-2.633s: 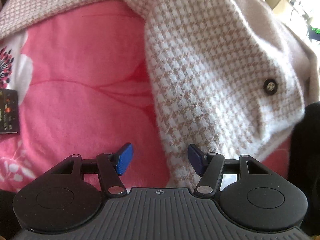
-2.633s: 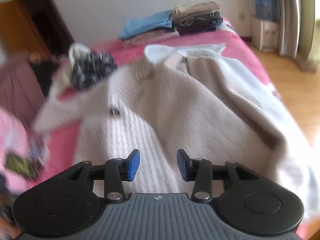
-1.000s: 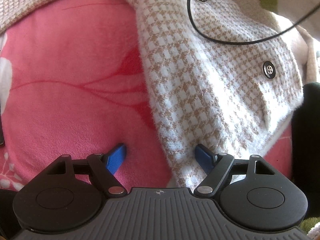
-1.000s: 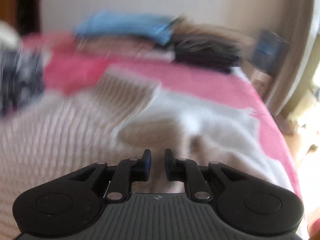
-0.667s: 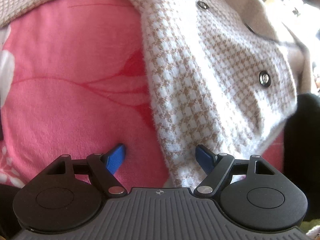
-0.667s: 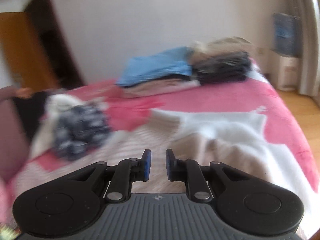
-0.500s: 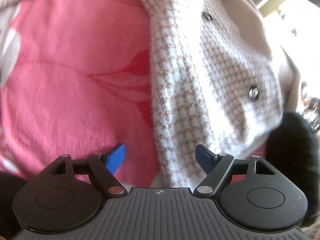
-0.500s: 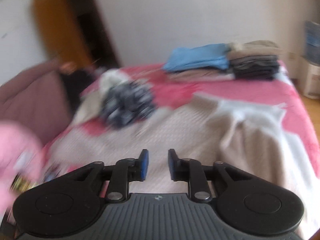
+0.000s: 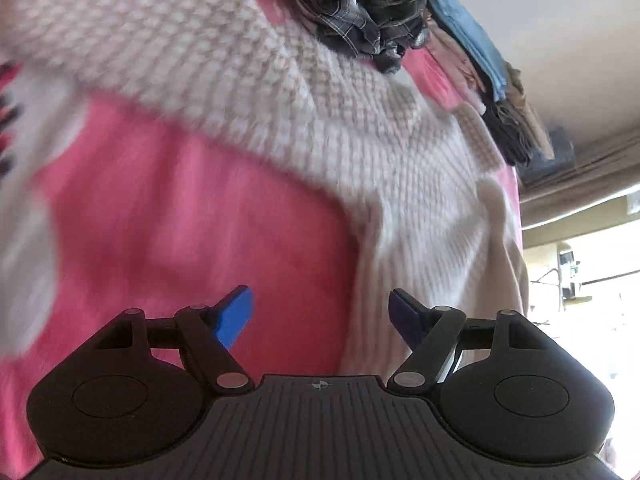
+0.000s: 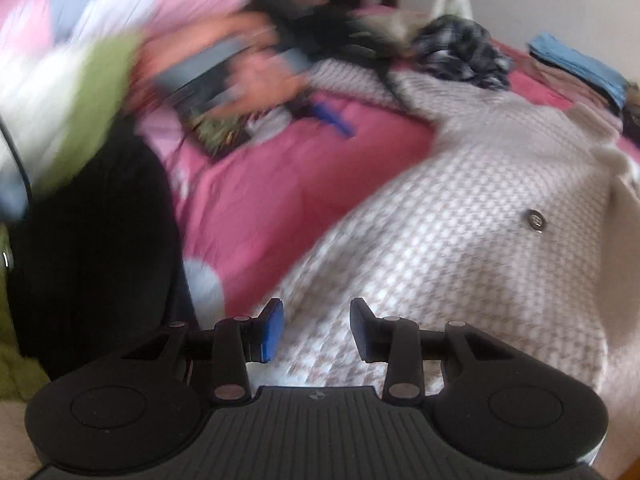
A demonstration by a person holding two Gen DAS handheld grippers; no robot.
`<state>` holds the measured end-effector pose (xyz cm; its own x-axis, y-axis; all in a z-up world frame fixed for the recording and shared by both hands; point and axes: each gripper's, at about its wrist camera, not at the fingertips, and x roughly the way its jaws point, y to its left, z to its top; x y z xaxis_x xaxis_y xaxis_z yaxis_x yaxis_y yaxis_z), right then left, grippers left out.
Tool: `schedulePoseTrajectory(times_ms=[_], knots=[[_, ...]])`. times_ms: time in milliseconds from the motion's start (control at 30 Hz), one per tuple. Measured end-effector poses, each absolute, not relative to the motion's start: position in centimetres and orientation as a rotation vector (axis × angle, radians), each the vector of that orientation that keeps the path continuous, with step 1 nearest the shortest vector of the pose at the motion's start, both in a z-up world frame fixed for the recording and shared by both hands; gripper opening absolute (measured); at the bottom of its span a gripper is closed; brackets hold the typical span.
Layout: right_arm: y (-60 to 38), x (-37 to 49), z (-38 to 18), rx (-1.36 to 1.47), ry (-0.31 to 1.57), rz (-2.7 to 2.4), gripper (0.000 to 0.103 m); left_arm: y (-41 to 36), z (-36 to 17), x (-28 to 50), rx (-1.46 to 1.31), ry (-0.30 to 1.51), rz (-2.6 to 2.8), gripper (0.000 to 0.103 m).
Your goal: Fold clothes
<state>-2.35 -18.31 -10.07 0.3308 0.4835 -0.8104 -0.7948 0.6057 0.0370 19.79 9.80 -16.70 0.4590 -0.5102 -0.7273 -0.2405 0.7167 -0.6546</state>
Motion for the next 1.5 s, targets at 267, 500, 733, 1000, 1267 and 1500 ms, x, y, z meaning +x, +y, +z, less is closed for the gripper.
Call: schedulePoseTrajectory(times_ms=[267, 500, 733, 1000, 1267, 1500], knots=[[-19.7, -1.3, -11.6, -0.33, 0.997, 0.755, 0.039, 8.3, -20.3, 24.1, -0.921, 1.071, -0.305, 0.037], [-19.7, -1.4, -11.9, -0.342, 1.025, 0.748, 0.039, 11.4, -17.6, 24.0, -0.855, 0.844, -0.34, 0.0], [-19.1, -1.4, -12.0, -0.355, 1.029, 0.761, 0.039, 15.1, -18.7, 23.7, -0.926, 0.874, -0.263, 0.0], [-16.0, 1.7, -10.7, -0.351, 0.879, 0.729, 0.03, 10.7, -16.1, 23.1, -0.692, 0.884, -0.416, 0.003], [-14.5, 1.3, -14.5, -0.372, 0.996, 0.767, 0.024, 5.6, -18.1, 23.0, -0.42, 0.968, -0.398, 0.012], [-16.4, -2.4, -12.1, -0.435, 1.053, 0.838, 0.019, 6.7, -17.8, 23.4, -0.481, 0.984, -0.374, 0.013]])
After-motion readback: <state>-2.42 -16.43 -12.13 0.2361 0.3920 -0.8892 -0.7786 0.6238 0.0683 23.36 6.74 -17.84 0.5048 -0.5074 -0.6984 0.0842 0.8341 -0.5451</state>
